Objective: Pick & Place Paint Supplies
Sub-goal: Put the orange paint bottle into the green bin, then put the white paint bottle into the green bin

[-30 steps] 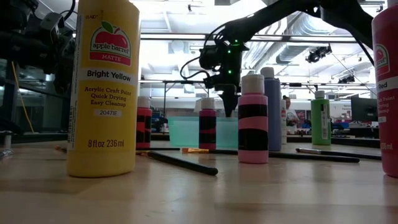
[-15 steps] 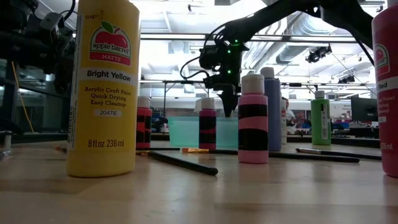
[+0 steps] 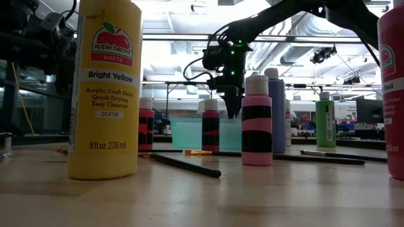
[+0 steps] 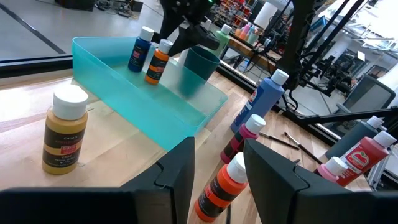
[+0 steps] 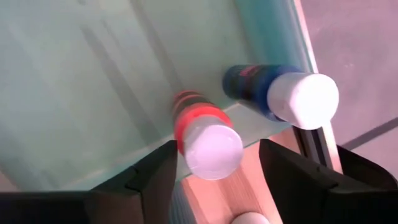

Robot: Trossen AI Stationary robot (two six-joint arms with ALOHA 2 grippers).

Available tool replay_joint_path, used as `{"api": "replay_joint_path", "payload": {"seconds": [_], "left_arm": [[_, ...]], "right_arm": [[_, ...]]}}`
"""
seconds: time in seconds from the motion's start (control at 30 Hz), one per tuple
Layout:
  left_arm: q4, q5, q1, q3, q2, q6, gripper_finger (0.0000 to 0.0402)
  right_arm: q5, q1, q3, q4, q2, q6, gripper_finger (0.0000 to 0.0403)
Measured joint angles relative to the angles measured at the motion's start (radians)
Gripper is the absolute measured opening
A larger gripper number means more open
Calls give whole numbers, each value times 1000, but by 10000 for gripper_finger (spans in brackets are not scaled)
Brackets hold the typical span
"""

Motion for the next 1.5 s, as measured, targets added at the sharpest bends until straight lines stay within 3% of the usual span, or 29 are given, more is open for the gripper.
{"api": "replay_joint_path", "payload": {"seconds": [0.23, 0.6, 1.0, 1.23, 1.5], "left_arm": [[0, 0, 0, 0, 0, 0, 136], [0, 0, 0, 0, 0, 0, 136], [0, 1, 0, 0, 0, 0, 136], [0, 1, 0, 0, 0, 0, 136], [0, 1, 0, 0, 0, 0, 136]], "right_arm": [[-30, 1, 0, -6, -8, 38, 243], [-113, 16, 0, -115, -145, 124, 243], [-103, 29, 0, -329, -257, 460, 243], [12, -32, 0, -371, -280, 635, 243], [101, -117, -15, -435, -281, 694, 243]]}}
